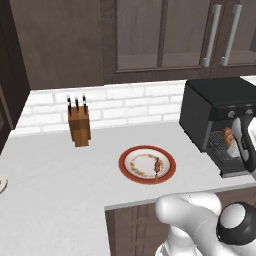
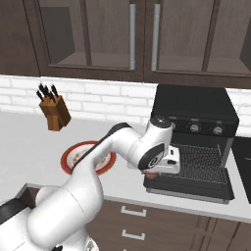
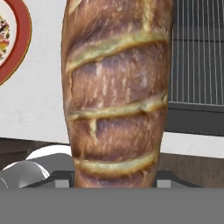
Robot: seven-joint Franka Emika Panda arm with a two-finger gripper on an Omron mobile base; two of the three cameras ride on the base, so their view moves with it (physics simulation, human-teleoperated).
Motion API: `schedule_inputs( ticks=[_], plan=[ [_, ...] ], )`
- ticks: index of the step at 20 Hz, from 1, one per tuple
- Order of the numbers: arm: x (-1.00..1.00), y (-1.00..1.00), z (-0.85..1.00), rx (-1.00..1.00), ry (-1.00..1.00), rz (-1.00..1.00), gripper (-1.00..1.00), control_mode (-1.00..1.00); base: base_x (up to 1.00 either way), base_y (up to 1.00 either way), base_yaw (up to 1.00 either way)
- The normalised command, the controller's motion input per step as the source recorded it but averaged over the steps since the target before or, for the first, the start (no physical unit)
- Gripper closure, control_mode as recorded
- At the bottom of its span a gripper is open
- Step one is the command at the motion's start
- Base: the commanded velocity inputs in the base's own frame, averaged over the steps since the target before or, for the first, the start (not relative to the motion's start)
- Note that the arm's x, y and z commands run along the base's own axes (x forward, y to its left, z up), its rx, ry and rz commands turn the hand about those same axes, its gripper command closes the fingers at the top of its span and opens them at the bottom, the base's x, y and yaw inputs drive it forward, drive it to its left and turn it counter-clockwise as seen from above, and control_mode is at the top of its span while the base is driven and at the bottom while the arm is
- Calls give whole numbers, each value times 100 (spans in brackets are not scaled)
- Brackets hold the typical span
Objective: Pick up the kebab skewer and baguette bread, and place them inside the toaster oven. Close the toaster oven door and start by setting the timer.
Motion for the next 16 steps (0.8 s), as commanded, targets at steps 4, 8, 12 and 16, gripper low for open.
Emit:
schedule_inputs(
  ticks=[4, 8, 12, 16],
  plan=[
    [44, -41, -13, 0, 0, 0, 100, -100, 0, 0, 0],
    [39, -37, -1, 0, 0, 0, 100, -100, 0, 0, 0],
    [35, -2, -1, 0, 2, 0, 100, -100, 0, 0, 0],
    [38, 0, -4, 0, 1, 0, 100, -100, 0, 0, 0]
  ],
)
